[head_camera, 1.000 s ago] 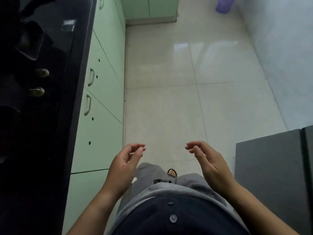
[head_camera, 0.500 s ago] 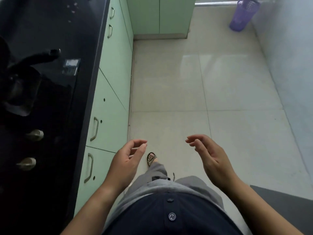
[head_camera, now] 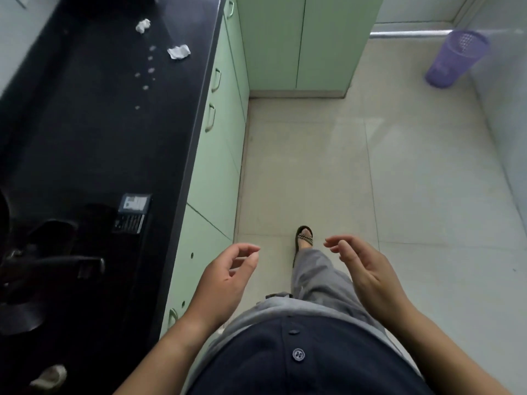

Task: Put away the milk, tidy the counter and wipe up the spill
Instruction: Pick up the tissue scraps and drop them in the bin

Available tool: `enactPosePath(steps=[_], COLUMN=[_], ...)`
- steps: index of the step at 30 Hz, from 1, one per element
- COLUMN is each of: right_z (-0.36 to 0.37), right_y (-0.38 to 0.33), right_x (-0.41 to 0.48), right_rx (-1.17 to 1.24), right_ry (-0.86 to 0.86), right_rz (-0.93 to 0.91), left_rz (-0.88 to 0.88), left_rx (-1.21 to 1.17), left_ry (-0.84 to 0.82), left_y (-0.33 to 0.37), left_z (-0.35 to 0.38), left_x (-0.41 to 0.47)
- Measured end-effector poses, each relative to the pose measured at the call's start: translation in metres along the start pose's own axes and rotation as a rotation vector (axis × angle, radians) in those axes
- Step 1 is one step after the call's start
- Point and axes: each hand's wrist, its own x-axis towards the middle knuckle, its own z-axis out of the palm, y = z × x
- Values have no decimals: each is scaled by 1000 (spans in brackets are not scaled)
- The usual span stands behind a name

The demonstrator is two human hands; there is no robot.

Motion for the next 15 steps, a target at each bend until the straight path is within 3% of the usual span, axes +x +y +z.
enactPosePath(steps=[9, 15], right_z=[-46, -29], right_y=[-82, -102], right_x=[244, 343], right_rx=[-156, -164], right_ry=[-161, -294], right_rz=[-191, -191], left_rz=[34, -30], left_rx=[-135, -177], left_ry=[214, 321], left_y=[108, 120], left_z=[-21, -56], left_x=[188, 265])
